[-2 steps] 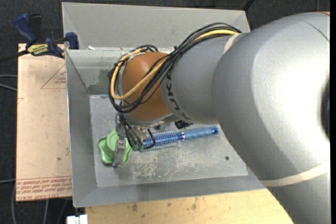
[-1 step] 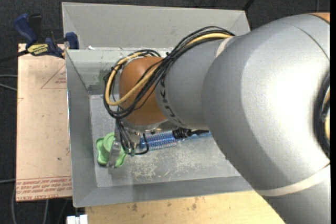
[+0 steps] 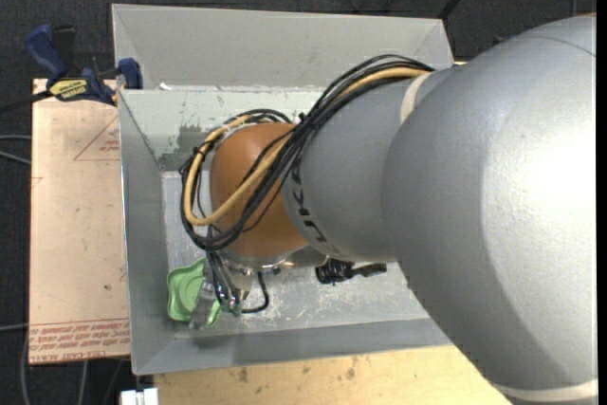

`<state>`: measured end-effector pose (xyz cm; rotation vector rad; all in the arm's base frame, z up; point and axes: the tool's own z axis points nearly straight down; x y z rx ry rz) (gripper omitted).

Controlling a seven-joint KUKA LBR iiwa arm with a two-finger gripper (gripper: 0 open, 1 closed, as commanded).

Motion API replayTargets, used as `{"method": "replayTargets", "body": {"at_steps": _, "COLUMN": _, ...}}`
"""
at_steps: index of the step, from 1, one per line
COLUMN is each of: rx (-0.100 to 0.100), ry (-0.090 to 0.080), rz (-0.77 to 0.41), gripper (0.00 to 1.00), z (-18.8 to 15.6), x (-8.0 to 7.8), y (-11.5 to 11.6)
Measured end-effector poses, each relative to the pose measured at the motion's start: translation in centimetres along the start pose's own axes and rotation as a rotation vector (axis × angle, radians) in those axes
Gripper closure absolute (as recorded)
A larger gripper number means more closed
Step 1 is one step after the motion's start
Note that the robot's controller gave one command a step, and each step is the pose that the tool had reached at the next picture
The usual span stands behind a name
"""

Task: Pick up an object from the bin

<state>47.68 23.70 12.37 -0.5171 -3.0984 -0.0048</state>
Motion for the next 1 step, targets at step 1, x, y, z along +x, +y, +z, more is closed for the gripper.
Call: {"method": "replayTargets", "body": {"at_steps": 1, "rx": -0.004, "ry": -0.008, "rz": 0.015, "gripper": 1.0, "z": -11.65, "x": -1.77, "y": 1.07}}
